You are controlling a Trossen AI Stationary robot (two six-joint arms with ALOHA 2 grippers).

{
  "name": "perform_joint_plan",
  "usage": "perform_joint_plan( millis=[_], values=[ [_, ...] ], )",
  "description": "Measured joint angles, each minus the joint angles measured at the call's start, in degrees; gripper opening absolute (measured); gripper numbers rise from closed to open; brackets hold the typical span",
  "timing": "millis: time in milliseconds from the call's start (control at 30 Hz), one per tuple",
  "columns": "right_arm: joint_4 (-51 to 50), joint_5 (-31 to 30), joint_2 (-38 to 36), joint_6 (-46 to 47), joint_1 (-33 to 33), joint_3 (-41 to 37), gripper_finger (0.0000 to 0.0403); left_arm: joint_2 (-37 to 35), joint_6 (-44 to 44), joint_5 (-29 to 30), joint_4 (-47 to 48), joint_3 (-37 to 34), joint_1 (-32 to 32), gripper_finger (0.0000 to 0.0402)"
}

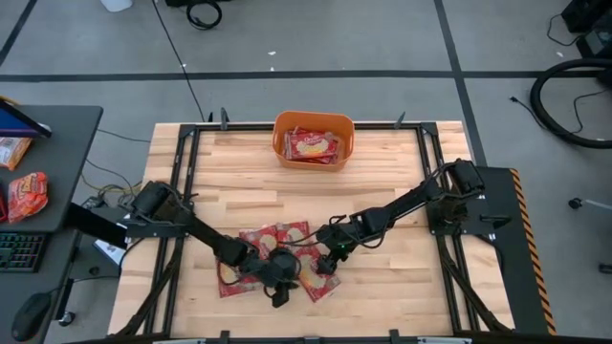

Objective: Sort popcorn bags into baskets
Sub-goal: Put the red popcorn bag into the orange bin

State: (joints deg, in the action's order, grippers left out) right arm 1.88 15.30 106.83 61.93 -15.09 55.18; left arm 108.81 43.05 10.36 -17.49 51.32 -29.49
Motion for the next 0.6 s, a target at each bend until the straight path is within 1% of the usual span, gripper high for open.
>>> perform_joint_plan(
  millis=[100, 200, 333, 500, 567, 600],
  values=[
    [-1.11, 1.44, -0.05, -0.76, -0.35, 0.0, 0.0347, 0.0, -1.21, -0.03, 2.64, 0.0, 1.38, 0.013],
    [-2.15, 1.38, -0.14, -1.88, -0.98, 0.07, 0.0347, 0.0, -3.6, -0.22, 2.63, -0.01, 2.43, 0.013],
    [-0.62, 0.08, -0.15, -1.62, -1.33, -0.03, 0.0347, 0.0, -4.77, -0.38, 1.46, -0.01, 3.61, 0.013],
    [5.22, -1.01, 0.0, -1.28, -1.29, -0.15, 0.0347, 0.0, -4.77, -0.97, 1.89, -0.08, 4.18, 0.013],
    [4.24, -2.27, 0.0, -0.64, -1.25, -0.15, 0.0347, 0.0, -4.77, -0.89, 1.81, -0.08, 4.17, 0.013],
    [3.65, -2.46, 0.0, 1.27, -1.22, -0.15, 0.0347, 0.0, -4.75, -0.76, 1.66, -0.08, 4.14, 0.013]
  ],
)
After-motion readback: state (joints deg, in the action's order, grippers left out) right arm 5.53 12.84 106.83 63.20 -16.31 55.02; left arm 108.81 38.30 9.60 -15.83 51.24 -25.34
